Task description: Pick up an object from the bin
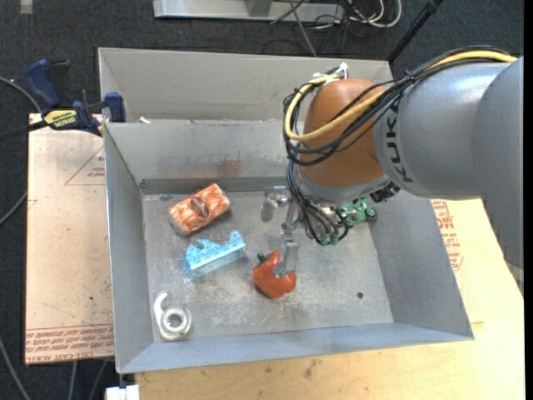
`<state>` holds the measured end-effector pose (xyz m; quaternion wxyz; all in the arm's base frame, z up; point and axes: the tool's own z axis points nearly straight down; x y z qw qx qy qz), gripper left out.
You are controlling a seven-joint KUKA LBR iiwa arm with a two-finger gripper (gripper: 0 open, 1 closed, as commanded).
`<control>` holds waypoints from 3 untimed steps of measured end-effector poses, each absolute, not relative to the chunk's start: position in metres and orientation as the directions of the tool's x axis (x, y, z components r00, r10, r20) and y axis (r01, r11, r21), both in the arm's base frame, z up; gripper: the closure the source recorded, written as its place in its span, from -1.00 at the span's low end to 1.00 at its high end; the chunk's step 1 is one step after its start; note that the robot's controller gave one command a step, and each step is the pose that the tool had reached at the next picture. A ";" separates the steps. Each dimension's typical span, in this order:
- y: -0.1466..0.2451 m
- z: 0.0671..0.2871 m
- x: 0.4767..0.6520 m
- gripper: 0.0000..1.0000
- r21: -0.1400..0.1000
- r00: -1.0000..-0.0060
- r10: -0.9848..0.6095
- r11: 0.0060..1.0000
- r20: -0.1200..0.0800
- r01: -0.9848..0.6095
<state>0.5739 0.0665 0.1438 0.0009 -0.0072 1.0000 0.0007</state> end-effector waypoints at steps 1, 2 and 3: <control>0.061 0.113 0.547 -1.00 0.001 -0.981 -0.193 0.981 -0.002 -0.193; 0.088 0.100 0.543 -1.00 0.000 -0.921 -0.390 0.921 -0.002 -0.390; 0.077 0.071 0.571 1.00 0.000 -0.829 -0.559 0.829 -0.004 -0.559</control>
Offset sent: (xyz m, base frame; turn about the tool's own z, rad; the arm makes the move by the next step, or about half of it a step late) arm -0.0304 0.0370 -0.0492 -0.4495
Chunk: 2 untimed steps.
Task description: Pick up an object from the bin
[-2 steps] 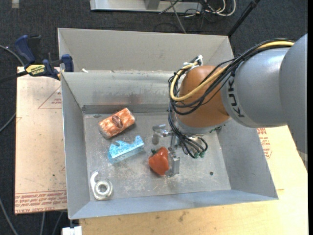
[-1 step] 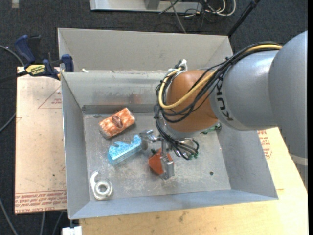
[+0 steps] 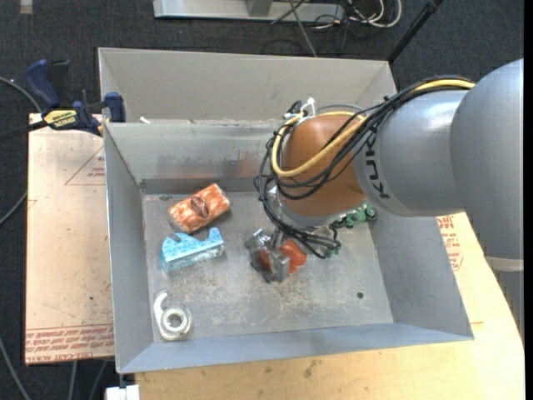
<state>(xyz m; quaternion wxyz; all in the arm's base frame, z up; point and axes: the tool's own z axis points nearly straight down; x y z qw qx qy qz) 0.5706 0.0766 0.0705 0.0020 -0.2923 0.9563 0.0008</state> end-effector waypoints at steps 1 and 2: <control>0.077 0.071 0.571 1.00 0.000 -0.829 -0.559 0.829 -0.004 -0.559; 0.076 0.109 0.576 1.00 0.004 -0.837 -0.547 0.837 0.003 -0.547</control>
Offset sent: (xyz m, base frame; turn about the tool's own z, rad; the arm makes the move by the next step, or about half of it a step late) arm 0.0112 -0.0012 0.0674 0.0254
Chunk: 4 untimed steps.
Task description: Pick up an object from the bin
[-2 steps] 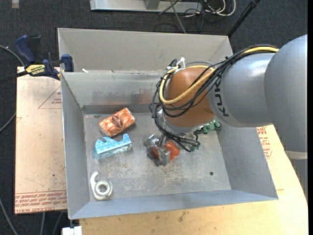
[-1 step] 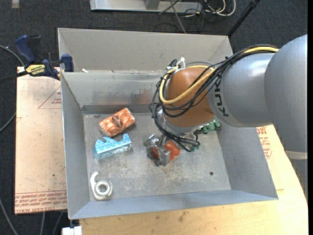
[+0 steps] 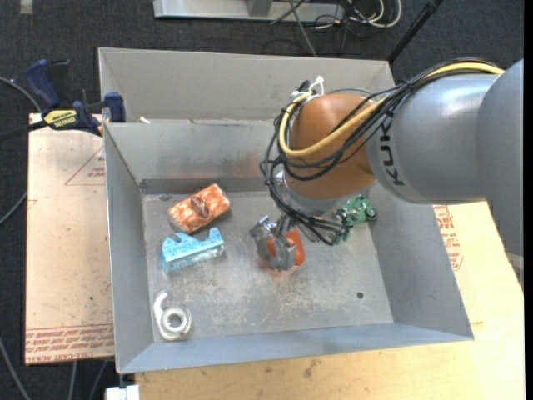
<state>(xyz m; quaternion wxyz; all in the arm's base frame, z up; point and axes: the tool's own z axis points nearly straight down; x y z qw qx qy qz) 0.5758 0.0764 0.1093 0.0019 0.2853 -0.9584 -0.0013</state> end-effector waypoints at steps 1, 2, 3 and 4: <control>0.106 0.130 0.609 1.00 -0.005 -0.841 -0.542 0.841 -0.012 -0.542; 0.067 0.177 0.592 -1.00 -0.002 -0.851 -0.525 0.851 -0.005 -0.525; 0.068 0.176 0.591 -1.00 0.000 -0.851 -0.526 0.851 -0.003 -0.526; 0.083 0.150 0.631 -1.00 -0.005 -0.811 -0.586 0.811 -0.009 -0.586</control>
Offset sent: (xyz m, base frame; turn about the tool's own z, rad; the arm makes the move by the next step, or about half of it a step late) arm 0.0149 -0.0092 0.0669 0.0219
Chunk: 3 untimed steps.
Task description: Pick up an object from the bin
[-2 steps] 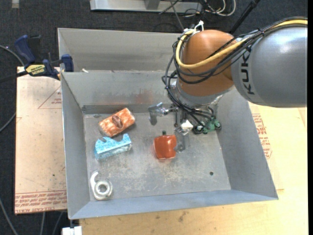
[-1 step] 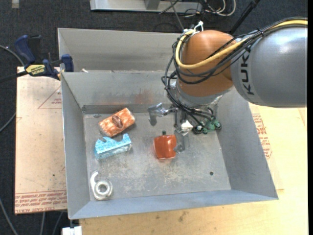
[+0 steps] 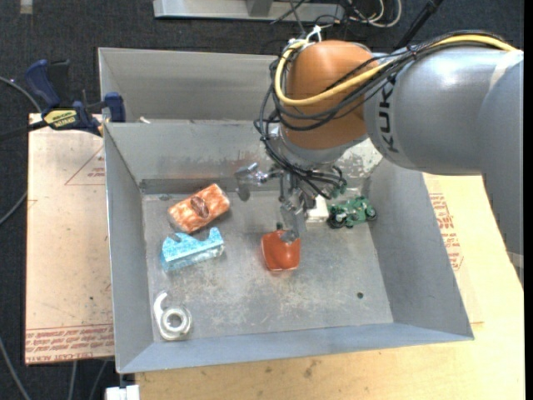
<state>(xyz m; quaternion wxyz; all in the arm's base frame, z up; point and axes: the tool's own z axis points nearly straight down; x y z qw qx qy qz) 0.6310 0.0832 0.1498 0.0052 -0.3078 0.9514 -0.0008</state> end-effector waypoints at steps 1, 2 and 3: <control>0.120 0.117 0.628 -1.00 -0.002 -0.735 -0.679 0.735 -0.005 -0.679; 0.144 0.086 0.630 -1.00 0.000 -0.726 -0.688 0.726 -0.005 -0.688; 0.186 0.077 0.620 -1.00 -0.001 -0.730 -0.683 0.730 -0.004 -0.683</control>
Offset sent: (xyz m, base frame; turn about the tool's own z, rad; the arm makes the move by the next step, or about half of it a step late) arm -0.0016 0.0596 -0.0637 -0.1328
